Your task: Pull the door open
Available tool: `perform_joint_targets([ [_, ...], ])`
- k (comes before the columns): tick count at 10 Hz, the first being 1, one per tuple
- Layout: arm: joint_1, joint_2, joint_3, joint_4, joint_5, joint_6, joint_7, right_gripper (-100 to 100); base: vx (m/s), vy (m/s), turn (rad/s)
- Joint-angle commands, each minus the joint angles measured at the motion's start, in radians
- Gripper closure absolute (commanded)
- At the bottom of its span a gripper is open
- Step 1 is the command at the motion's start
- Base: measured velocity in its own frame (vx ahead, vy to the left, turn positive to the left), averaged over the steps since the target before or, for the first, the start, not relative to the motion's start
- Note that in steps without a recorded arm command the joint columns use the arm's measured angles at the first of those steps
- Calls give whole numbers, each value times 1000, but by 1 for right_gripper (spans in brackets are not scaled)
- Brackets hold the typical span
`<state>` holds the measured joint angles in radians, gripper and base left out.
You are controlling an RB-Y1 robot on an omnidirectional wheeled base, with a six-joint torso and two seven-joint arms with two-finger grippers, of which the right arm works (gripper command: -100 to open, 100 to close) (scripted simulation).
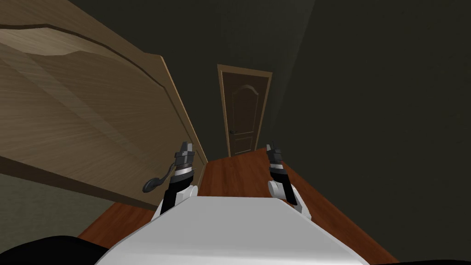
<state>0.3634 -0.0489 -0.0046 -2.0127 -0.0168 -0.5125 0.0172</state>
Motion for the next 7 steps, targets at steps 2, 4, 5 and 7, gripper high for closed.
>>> perform_joint_targets([
  [2, -35, -13, 2, 80, -2, -14, -7, -100, 92, 40, 58],
  [4, -63, -24, 2, 138, -3, -23, -12, -100, 106, 45, 55],
  [5, -63, -24, 2, 143, -3, -23, -12, -100, 68, 25, 23],
  [7, -95, -34, 2, 210, -5, -33, -18, -100, 67, 21, 54],
])
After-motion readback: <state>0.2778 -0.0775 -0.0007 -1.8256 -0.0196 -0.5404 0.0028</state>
